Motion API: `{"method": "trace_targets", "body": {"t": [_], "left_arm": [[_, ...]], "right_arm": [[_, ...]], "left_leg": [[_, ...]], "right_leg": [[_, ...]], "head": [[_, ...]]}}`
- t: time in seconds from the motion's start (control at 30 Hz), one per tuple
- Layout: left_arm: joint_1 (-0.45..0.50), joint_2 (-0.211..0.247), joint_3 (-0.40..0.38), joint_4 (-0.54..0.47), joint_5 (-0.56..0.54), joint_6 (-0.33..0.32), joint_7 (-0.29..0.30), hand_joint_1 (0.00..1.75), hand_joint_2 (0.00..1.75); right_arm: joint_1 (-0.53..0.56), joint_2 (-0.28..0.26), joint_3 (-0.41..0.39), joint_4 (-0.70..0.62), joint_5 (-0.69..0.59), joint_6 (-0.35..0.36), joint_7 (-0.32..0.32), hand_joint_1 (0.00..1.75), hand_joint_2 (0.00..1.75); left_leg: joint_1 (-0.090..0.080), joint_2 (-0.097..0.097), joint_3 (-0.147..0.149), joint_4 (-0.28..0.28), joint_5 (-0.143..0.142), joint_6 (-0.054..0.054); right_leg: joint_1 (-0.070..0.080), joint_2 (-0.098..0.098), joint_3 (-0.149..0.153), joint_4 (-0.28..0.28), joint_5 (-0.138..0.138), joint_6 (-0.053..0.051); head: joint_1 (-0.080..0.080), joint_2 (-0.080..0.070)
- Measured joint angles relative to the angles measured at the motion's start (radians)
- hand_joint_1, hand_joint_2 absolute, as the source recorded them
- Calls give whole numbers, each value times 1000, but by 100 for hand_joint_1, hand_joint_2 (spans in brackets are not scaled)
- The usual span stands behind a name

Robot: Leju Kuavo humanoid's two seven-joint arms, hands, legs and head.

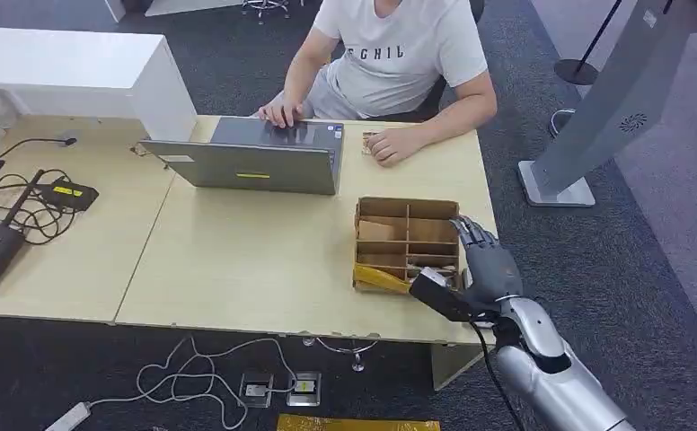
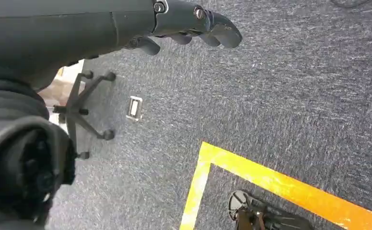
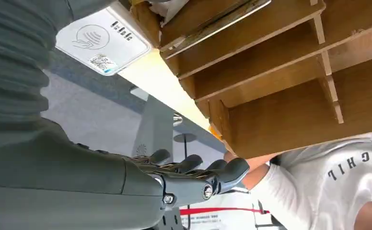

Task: Pass the card to the sensor for recognition and then transmit it.

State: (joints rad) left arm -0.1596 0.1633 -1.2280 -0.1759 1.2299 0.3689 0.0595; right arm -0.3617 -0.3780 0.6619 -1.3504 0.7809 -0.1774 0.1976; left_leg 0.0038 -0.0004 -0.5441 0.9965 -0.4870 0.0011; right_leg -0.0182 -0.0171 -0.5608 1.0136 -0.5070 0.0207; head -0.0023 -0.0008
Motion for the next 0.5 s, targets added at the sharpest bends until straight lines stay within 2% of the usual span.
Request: {"method": "trace_targets", "body": {"t": [0.5], "left_arm": [[0,0,0,0,0,-3,-15,0,0]], "right_arm": [[-1,-1,1,0,-16,16,0,0,175]], "left_leg": [[0,0,0,0,0,0]], "right_leg": [[0,0,0,0,0,0]], "head": [[0,0]]}}
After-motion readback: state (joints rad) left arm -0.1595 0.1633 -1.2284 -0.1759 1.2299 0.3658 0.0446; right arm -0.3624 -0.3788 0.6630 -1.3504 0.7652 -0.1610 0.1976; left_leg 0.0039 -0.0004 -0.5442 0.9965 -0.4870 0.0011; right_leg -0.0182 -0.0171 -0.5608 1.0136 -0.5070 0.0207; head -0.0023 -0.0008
